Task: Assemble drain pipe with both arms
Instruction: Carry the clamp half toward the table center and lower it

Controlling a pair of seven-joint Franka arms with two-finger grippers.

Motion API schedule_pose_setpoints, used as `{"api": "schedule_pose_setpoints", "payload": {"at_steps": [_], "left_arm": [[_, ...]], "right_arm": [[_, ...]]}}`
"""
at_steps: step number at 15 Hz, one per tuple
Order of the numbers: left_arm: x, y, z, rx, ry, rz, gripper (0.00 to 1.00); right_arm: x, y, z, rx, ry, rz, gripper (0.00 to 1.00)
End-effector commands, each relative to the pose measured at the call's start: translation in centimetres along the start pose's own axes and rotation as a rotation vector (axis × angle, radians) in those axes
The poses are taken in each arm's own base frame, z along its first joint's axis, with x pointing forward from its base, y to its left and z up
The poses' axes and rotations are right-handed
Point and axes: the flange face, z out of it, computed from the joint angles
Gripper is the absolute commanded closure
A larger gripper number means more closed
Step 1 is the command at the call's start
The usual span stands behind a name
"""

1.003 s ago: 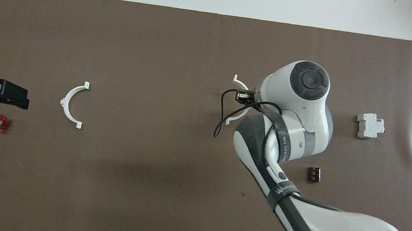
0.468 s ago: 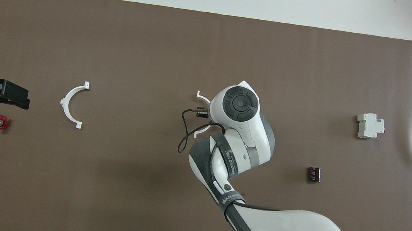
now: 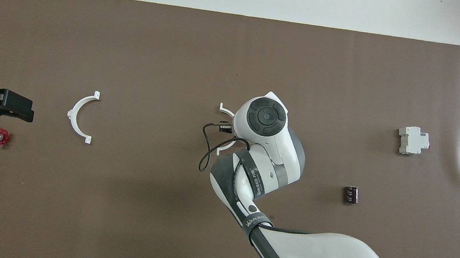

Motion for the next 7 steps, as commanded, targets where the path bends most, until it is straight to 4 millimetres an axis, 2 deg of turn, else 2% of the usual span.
{"api": "schedule_pose_setpoints", "payload": {"at_steps": [1, 4, 5, 6, 7], "left_arm": [[-0.59, -0.47, 0.15, -0.013, 0.017, 0.006, 0.0], [-0.58, -0.48, 0.28, -0.013, 0.016, 0.006, 0.0], [-0.63, -0.48, 0.27, -0.013, 0.016, 0.006, 0.0], [-0.62, -0.56, 0.27, -0.013, 0.016, 0.005, 0.0], [-0.63, -0.48, 0.27, -0.013, 0.016, 0.006, 0.0]], "right_arm": [[-0.7, -0.62, 0.37, -0.016, 0.01, -0.007, 1.0], [-0.92, -0.42, 0.8, -0.019, 0.009, -0.007, 1.0], [-0.95, -0.4, 0.82, -0.02, 0.006, -0.007, 0.88], [-0.95, -0.4, 0.74, -0.02, 0.006, -0.004, 0.12], [-1.01, -0.5, 0.63, -0.021, 0.003, -0.003, 0.0]]}}
